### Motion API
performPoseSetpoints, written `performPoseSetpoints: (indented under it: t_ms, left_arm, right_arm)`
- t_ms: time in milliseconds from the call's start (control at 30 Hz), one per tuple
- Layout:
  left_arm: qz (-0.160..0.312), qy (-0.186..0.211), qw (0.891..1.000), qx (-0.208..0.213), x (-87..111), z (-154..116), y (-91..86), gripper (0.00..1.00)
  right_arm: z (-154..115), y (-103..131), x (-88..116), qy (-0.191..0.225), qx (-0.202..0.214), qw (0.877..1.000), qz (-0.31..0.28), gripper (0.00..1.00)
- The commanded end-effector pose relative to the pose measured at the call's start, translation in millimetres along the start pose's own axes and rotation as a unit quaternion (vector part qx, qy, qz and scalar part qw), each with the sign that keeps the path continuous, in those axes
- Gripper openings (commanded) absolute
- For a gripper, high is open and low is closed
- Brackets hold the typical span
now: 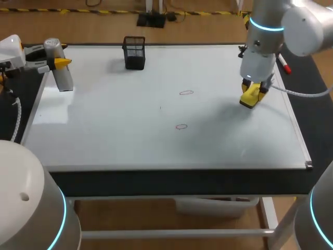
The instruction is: Pick up the inspection probe, press it on each red-marked spot on the whiteboard one by one, put down the probe, pick up the eraser, and wipe off all the red marks.
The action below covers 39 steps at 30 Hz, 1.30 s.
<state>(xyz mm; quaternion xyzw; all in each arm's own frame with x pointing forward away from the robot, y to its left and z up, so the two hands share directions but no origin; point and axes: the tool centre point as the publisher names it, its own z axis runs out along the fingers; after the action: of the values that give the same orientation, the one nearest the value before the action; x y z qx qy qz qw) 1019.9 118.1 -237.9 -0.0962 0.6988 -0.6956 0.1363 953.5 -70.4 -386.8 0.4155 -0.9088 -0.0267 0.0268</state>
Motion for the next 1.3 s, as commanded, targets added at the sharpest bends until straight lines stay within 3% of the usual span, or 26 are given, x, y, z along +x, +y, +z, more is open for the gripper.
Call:
performPoseSetpoints:
  t_ms: [33,633,933,1300]
  left_arm:
    - [0.001,-0.001,1.0,0.0,0.6,0.5,-0.8,0.0]
    - [0.001,-0.001,1.0,0.0,0.6,0.5,-0.8,0.0]
    - [0.0,0.032,0.999,0.018,37.7,29.1,-13.5,0.0]
    - [-0.009,0.109,0.993,0.042,80.9,95.5,-23.1,0.0]
  right_arm:
    - [1.0,-1.3,5.7,-0.008,-0.001,1.0,0.001,0.0]
    - [1.2,-3.0,6.9,-0.006,-0.004,1.0,0.005,0.0]
    - [1.2,-3.0,6.9,-0.006,-0.004,1.0,0.005,0.0]
    - [1.2,-3.0,6.9,-0.006,-0.004,1.0,0.005,0.0]
